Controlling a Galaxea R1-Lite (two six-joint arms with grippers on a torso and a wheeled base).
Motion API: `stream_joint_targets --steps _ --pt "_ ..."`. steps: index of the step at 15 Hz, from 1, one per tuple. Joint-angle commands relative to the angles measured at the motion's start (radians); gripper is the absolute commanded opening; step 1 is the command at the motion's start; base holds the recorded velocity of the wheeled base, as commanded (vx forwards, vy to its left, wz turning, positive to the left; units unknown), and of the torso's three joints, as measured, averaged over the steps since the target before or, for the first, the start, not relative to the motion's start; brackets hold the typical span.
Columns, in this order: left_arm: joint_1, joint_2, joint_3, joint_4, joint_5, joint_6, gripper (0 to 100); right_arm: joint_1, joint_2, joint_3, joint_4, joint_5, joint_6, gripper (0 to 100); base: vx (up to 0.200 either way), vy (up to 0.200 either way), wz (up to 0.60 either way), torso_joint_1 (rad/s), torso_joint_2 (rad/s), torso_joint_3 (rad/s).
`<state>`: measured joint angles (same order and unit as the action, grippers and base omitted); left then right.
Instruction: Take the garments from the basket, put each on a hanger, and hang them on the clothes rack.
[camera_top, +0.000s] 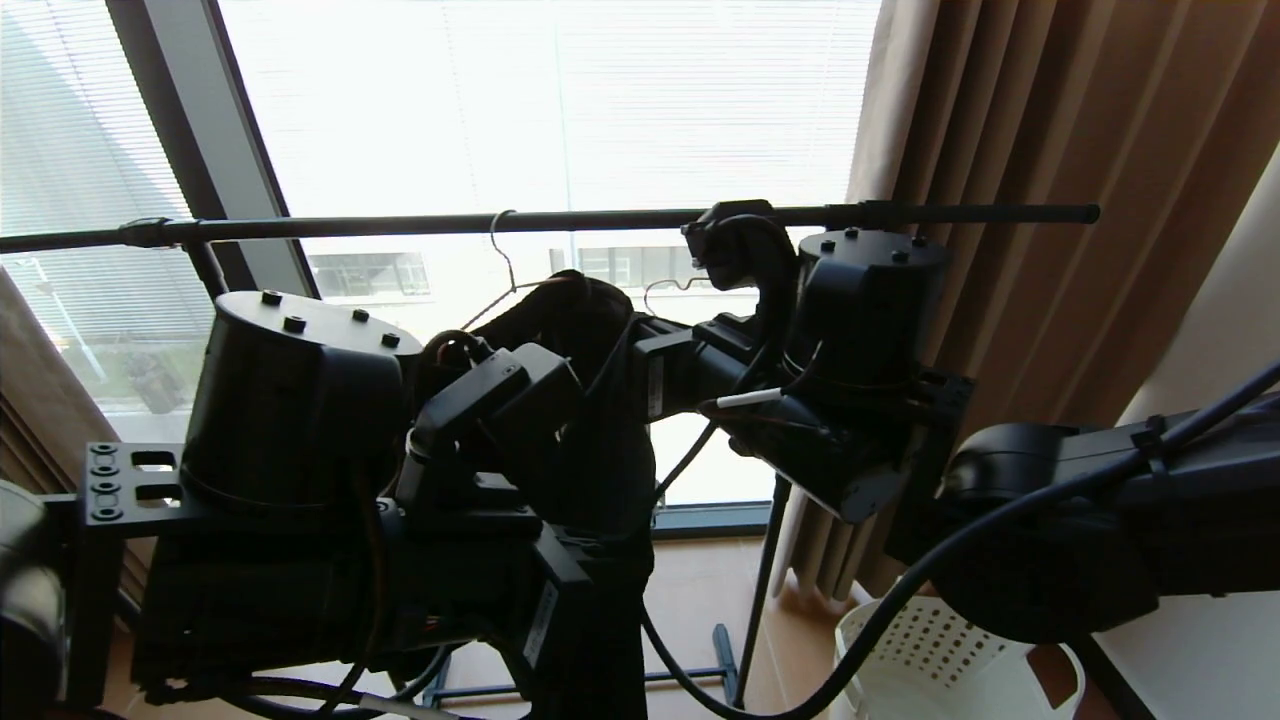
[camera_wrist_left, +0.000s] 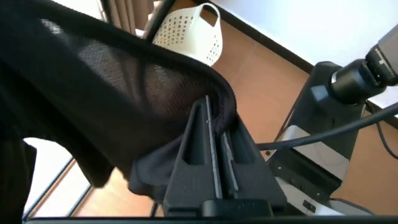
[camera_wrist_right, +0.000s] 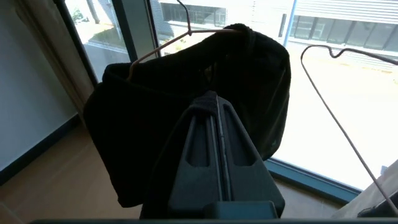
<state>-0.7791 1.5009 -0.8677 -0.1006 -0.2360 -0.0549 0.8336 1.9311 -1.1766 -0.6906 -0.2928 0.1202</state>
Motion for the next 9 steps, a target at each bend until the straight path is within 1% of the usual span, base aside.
stream_joint_targets --steps 1,2,3,5,7,9 --pt "0.064 -0.059 0.032 -0.001 0.001 0.001 0 -0.025 -0.073 0.06 -0.003 0.0 -0.001 0 0.0 0.0 0.0 0.0 0.0 0.0" --pt "0.084 -0.065 0.033 -0.001 0.001 0.001 0 -0.028 -0.092 0.081 -0.003 -0.002 -0.001 0 0.0 0.0 0.0 0.0 0.0 0.0" --pt "0.133 -0.067 0.033 -0.001 0.001 0.001 0 -0.041 -0.139 0.137 0.0 -0.005 -0.001 0 0.0 0.0 0.0 0.0 0.0 0.0" --pt "0.19 -0.064 0.027 -0.005 0.001 0.006 0 -0.044 -0.211 0.227 0.0 -0.028 -0.002 0 0.0 0.0 0.0 0.0 0.0 0.0" --pt "0.224 -0.045 0.004 -0.008 0.001 0.013 0 -0.044 -0.277 0.33 -0.006 -0.042 -0.002 0 0.0 0.0 0.0 0.0 0.0 0.0" --pt "0.232 -0.022 -0.03 -0.01 0.001 0.012 0 -0.042 -0.327 0.42 -0.006 -0.043 -0.002 0 0.0 0.0 0.0 0.0 0.0 0.0"
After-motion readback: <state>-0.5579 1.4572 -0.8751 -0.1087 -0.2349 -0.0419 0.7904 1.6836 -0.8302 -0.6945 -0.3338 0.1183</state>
